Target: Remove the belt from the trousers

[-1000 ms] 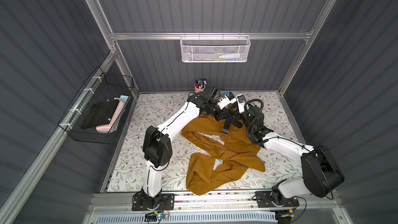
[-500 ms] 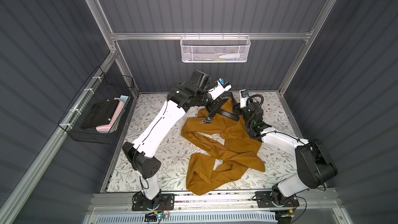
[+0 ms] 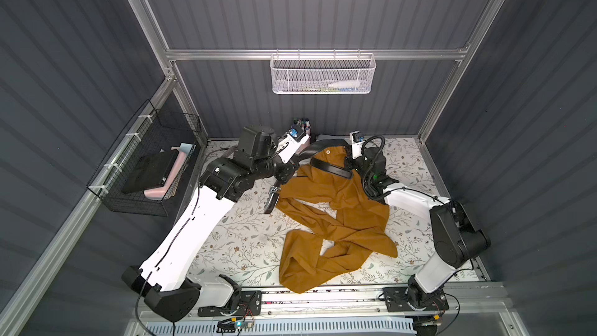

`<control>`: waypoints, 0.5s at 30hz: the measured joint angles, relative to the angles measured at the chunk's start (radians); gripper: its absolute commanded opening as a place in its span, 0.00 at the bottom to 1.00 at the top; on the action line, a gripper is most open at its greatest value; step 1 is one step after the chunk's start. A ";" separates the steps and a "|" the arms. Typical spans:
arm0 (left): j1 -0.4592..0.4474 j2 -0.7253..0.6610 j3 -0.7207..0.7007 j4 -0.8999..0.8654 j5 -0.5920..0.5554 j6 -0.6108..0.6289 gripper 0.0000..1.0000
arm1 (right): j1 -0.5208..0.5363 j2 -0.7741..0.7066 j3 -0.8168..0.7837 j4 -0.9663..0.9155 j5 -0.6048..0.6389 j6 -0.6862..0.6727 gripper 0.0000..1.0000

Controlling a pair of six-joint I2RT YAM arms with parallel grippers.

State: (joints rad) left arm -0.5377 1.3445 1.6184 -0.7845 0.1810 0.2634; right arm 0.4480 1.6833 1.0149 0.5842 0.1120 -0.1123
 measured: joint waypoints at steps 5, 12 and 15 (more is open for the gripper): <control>0.069 0.030 -0.238 0.106 0.034 -0.067 0.00 | -0.016 -0.035 -0.027 -0.029 0.033 -0.026 0.00; 0.068 0.141 -0.393 0.209 0.068 -0.093 0.05 | -0.018 -0.135 -0.048 -0.052 0.089 -0.091 0.00; 0.065 0.186 -0.395 0.229 0.076 -0.087 0.14 | -0.018 -0.169 -0.058 -0.054 0.090 -0.102 0.00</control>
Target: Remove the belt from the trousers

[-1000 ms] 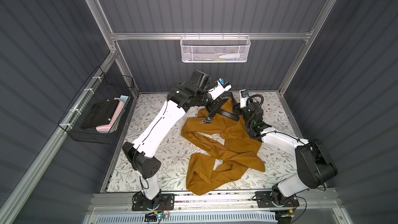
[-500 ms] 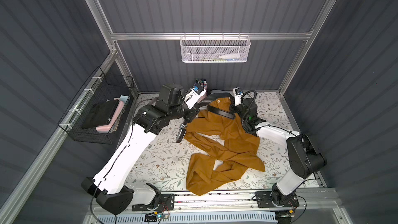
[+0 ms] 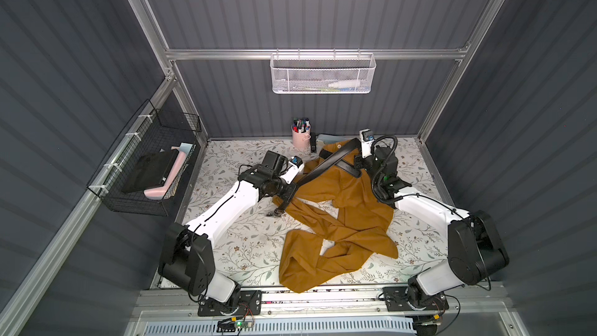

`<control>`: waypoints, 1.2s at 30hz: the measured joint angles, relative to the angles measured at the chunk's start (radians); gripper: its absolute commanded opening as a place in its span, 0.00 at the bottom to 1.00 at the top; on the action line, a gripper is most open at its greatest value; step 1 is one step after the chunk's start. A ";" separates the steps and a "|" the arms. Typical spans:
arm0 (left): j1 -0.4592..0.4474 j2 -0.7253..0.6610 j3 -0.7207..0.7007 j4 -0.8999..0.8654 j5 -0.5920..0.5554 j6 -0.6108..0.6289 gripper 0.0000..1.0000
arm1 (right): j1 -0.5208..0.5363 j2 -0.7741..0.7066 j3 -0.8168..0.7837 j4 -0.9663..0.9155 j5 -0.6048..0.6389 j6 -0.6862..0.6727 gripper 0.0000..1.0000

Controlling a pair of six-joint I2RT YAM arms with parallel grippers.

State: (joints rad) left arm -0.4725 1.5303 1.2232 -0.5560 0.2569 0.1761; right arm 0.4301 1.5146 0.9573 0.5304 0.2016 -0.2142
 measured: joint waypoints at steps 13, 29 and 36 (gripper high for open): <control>0.001 0.087 0.185 -0.045 0.079 0.078 0.64 | -0.009 -0.031 -0.058 0.024 -0.039 -0.030 0.00; -0.172 0.523 0.859 -0.069 0.240 0.063 0.68 | -0.011 -0.050 -0.085 0.033 -0.042 -0.034 0.00; -0.172 0.567 0.875 -0.114 0.332 0.018 0.10 | -0.011 -0.050 -0.085 0.030 -0.031 -0.037 0.00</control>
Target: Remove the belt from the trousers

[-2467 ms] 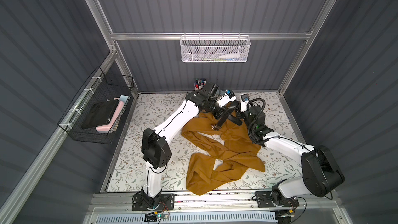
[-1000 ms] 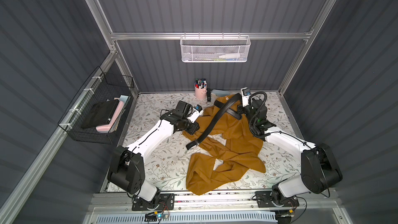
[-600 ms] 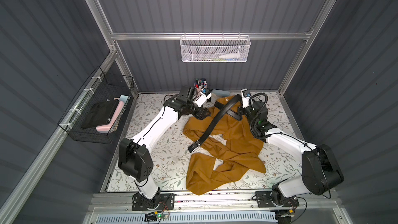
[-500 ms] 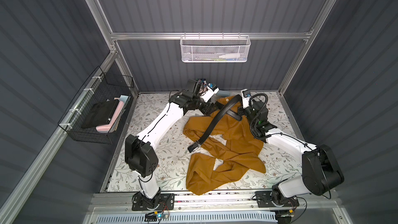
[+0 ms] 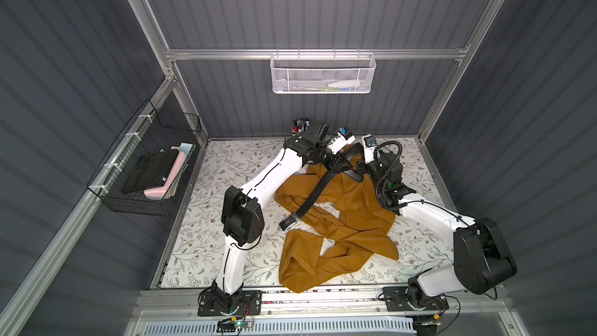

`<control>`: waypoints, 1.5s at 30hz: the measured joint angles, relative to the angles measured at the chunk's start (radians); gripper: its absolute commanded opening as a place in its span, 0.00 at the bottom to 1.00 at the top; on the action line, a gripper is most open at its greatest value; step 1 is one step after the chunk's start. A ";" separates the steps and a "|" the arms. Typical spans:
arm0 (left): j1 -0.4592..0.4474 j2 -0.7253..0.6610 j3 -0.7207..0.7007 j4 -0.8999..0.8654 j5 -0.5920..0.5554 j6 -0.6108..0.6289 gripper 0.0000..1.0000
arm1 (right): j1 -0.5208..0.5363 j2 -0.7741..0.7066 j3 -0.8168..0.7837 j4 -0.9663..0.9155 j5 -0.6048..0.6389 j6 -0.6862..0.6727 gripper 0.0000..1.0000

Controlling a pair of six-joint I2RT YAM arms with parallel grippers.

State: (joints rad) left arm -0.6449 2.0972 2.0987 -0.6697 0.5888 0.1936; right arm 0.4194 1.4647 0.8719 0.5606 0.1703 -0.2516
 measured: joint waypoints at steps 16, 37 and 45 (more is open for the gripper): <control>-0.014 -0.093 0.222 -0.237 -0.195 0.085 0.00 | 0.040 0.066 0.060 0.085 0.009 0.077 0.51; -0.013 -0.339 0.072 -0.203 -0.505 0.171 0.00 | 0.060 0.170 0.214 0.100 -0.137 0.236 0.93; -0.026 -0.367 0.069 -0.226 -0.372 0.122 0.00 | -0.004 -0.120 -0.091 0.154 -0.288 0.227 0.99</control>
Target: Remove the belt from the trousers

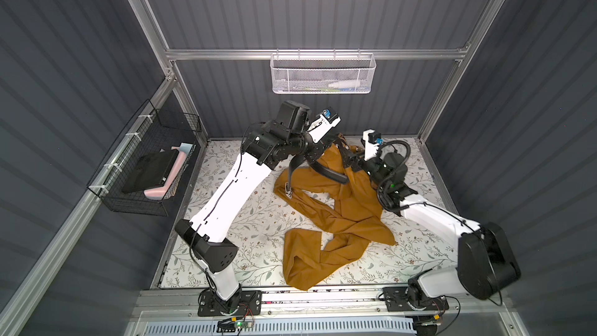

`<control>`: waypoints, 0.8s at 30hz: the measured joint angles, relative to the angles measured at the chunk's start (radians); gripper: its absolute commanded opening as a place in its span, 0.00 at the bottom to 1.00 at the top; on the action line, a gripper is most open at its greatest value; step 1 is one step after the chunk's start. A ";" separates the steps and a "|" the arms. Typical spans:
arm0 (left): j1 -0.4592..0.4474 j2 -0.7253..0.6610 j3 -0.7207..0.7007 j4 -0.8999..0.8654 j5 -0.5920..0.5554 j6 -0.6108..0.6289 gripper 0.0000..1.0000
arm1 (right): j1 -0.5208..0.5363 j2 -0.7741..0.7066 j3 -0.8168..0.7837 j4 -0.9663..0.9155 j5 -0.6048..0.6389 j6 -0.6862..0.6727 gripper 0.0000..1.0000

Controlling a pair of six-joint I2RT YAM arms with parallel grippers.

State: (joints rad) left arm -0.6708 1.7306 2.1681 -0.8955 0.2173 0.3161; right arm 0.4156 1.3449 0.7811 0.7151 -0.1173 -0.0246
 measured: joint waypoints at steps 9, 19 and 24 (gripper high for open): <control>0.026 -0.008 0.086 0.010 0.066 -0.084 0.00 | -0.045 -0.197 -0.102 -0.115 -0.112 -0.084 0.95; 0.068 0.058 0.122 0.014 0.167 -0.149 0.00 | -0.043 -0.110 0.031 -0.208 -0.267 -0.123 0.79; 0.092 0.090 0.123 0.023 0.199 -0.178 0.00 | -0.018 0.043 0.166 -0.237 -0.335 -0.136 0.75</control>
State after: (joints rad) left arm -0.5785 1.8206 2.2910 -0.8730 0.4164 0.1379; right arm 0.3977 1.3876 0.9474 0.4782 -0.4522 -0.1608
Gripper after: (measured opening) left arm 0.094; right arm 0.778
